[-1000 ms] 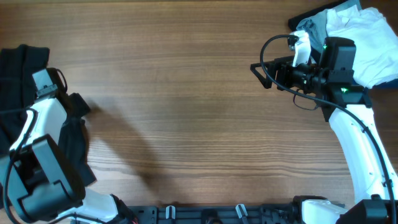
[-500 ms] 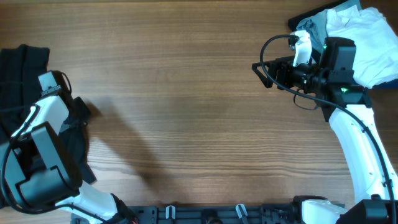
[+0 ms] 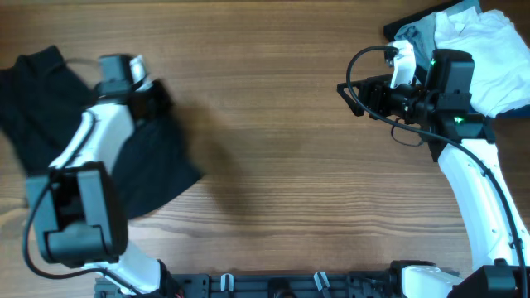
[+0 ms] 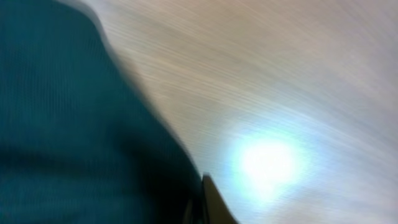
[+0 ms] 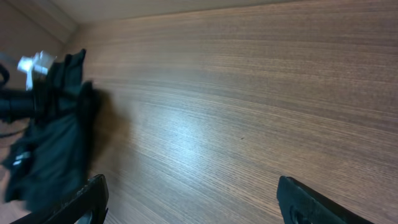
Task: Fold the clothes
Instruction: 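Drag the black t-shirt with the left gripper toward table center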
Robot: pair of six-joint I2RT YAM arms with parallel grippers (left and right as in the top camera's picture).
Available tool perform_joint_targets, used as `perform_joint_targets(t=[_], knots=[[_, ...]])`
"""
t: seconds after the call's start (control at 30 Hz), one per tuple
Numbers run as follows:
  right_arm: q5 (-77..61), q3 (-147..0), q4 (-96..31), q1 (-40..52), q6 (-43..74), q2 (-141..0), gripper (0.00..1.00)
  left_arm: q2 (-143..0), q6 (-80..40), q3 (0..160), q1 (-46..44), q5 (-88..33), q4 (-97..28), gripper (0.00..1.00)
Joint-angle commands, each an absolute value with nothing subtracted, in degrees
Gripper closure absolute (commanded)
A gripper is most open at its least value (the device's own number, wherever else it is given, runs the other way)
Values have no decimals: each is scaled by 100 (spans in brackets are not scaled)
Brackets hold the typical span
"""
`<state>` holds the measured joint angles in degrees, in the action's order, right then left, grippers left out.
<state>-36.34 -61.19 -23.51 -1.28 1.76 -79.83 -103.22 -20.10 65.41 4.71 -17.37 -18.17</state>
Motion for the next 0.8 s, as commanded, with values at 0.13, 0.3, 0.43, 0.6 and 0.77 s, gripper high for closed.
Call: perform_joint_targets(t=[0.13,0.3,0.43,0.6,0.77], knots=[[-3583,-6230,-2252,-119,473,-8044,12,-10138,-3538,6678,-2034,-1546,1358,91],[-3605,-6230,-2156,-119,646,-8042,11,-10114,-3321,6683,-2436,-978,1590,0],[-3610,-6230,-2176,-119,644,-8042,11,-9841,-3098,6683,-2095,-1466,961,0],[-4099,-6230,-2176,106,600,-8042,12,-9317,-2034,6683,-1302,-1599,-814,0],[-2902,-6230,-2386,1039,598,-8071,15,-9253,-1935,6683,176,-2370,-1586,0]])
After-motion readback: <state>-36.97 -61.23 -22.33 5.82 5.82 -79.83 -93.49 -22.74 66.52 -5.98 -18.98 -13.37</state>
